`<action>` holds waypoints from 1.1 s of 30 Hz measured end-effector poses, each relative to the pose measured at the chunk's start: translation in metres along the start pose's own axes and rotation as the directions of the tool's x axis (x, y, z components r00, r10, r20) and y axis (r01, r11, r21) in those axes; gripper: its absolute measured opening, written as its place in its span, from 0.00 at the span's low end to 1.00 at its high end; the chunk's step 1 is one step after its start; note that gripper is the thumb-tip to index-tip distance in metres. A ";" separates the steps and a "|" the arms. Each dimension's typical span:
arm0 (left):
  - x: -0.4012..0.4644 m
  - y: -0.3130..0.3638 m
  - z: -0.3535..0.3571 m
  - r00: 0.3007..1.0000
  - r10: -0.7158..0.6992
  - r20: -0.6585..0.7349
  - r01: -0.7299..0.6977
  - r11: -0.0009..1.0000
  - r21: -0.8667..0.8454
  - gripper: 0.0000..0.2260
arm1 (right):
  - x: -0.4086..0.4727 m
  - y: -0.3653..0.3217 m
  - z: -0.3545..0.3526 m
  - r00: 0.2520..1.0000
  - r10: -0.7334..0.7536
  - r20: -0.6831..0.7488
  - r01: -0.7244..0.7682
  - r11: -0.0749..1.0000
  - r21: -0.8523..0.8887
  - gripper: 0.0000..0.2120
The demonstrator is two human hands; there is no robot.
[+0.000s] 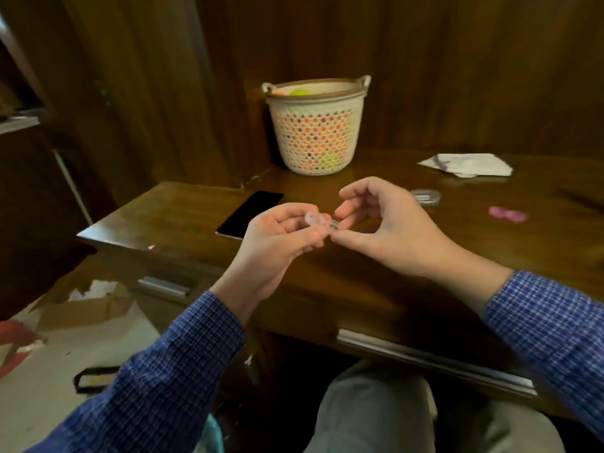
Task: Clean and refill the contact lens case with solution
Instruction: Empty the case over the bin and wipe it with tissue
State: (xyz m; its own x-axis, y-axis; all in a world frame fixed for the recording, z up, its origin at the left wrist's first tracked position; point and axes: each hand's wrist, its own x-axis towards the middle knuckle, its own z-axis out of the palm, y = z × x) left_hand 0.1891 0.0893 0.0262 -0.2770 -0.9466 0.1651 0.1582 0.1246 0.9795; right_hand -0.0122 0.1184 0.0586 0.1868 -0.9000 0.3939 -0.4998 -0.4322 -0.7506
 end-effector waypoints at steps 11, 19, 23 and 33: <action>0.088 -0.021 0.139 0.950 -0.011 0.312 -0.023 0.994 0.107 0.13 | -0.038 0.084 -0.126 0.962 0.145 -0.233 -0.160 0.986 -0.049 0.26; 0.134 -0.045 0.182 0.879 0.050 0.474 -0.305 0.824 0.478 0.18 | -0.037 0.143 -0.175 0.978 0.185 -0.099 -0.203 0.952 -0.230 0.30; 0.142 -0.062 0.190 0.855 0.005 0.518 -0.372 0.701 0.608 0.22 | -0.031 0.163 -0.176 0.972 0.234 0.005 -0.220 0.924 -0.311 0.30; 0.154 -0.073 0.184 0.846 0.001 0.533 -0.392 0.679 0.621 0.23 | -0.027 0.180 -0.176 0.952 0.302 0.049 -0.281 0.927 -0.248 0.30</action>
State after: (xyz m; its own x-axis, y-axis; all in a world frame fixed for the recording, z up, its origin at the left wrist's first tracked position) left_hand -0.0394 -0.0104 0.0011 -0.7392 -0.6424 0.2024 -0.3727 0.6404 0.6715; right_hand -0.2560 0.0748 0.0068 0.0685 -0.9901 0.1226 -0.7257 -0.1337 -0.6748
